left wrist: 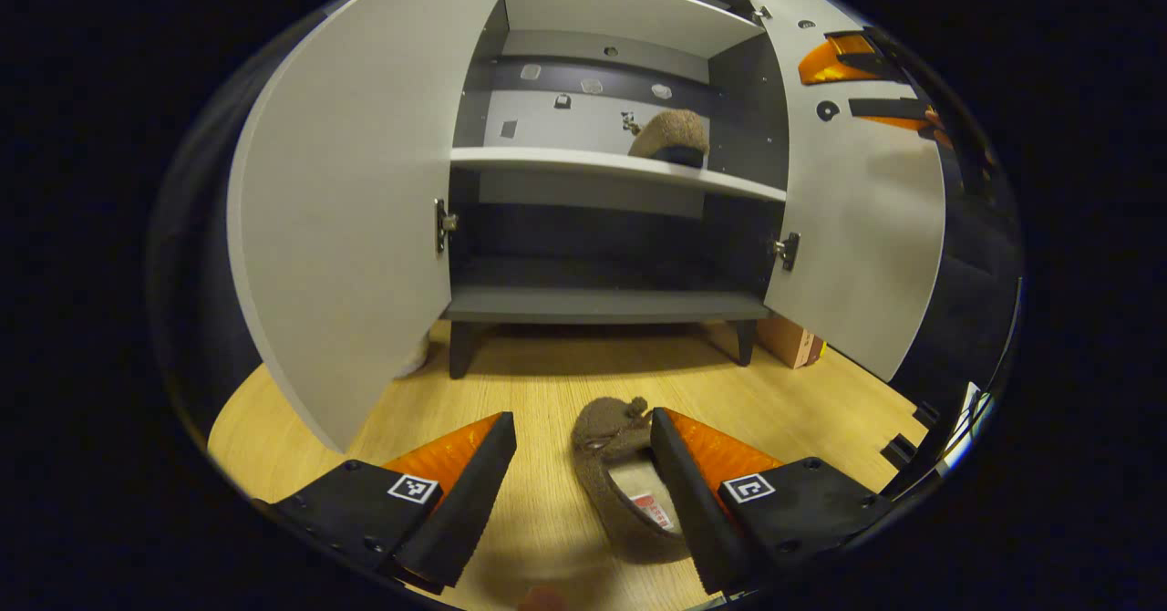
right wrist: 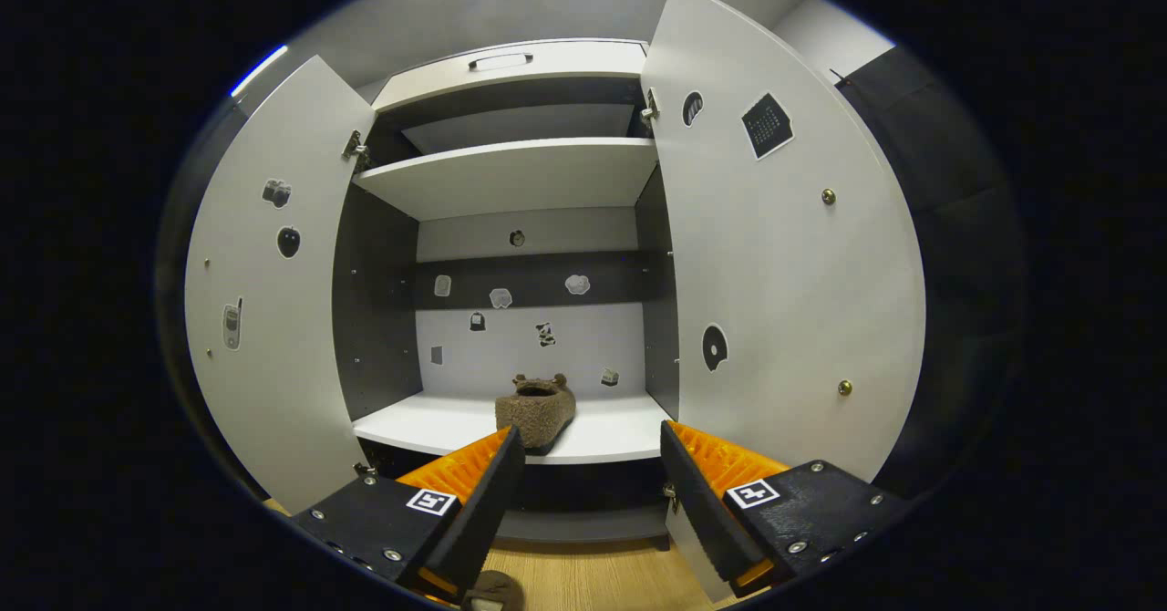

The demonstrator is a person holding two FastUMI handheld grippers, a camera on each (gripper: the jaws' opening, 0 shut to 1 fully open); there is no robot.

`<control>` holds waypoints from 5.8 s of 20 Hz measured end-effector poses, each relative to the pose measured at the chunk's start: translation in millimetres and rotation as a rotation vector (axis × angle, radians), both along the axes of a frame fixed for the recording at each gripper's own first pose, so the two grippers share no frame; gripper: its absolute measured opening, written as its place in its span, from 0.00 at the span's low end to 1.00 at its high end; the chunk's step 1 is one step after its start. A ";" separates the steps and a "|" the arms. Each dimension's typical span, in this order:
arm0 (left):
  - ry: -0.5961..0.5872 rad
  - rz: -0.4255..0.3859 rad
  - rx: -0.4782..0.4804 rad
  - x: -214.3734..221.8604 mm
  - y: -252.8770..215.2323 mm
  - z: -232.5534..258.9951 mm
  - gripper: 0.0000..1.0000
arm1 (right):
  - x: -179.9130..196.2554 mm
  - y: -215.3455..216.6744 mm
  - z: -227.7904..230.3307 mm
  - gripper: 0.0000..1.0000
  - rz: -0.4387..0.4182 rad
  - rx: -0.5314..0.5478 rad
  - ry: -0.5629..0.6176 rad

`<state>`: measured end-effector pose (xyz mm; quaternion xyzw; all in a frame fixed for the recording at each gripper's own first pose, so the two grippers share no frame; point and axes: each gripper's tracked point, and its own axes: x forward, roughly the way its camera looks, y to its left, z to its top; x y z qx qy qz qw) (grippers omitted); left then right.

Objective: Grab one shoe with the right hand and put it into the shoe cabinet, grab the other shoe with the left hand and put it into the shoe cabinet; then close the right door with the right hand and the left door with the left hand.

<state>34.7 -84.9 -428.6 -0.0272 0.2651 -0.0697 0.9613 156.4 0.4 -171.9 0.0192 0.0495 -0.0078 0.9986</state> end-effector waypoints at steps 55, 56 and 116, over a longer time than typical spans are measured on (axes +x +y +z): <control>-0.177 0.103 -0.001 201.4 28.7 333.8 0.06 | -131.3 -81.7 43.9 0.92 0.031 0.076 -0.096; -0.178 0.119 -0.002 215.1 33.1 337.7 0.06 | -128.7 -85.6 43.8 0.92 0.023 0.072 -0.096; -0.565 0.050 0.068 -11.5 97.2 443.4 0.95 | -62.6 -201.5 -44.2 0.88 -0.209 -0.063 0.080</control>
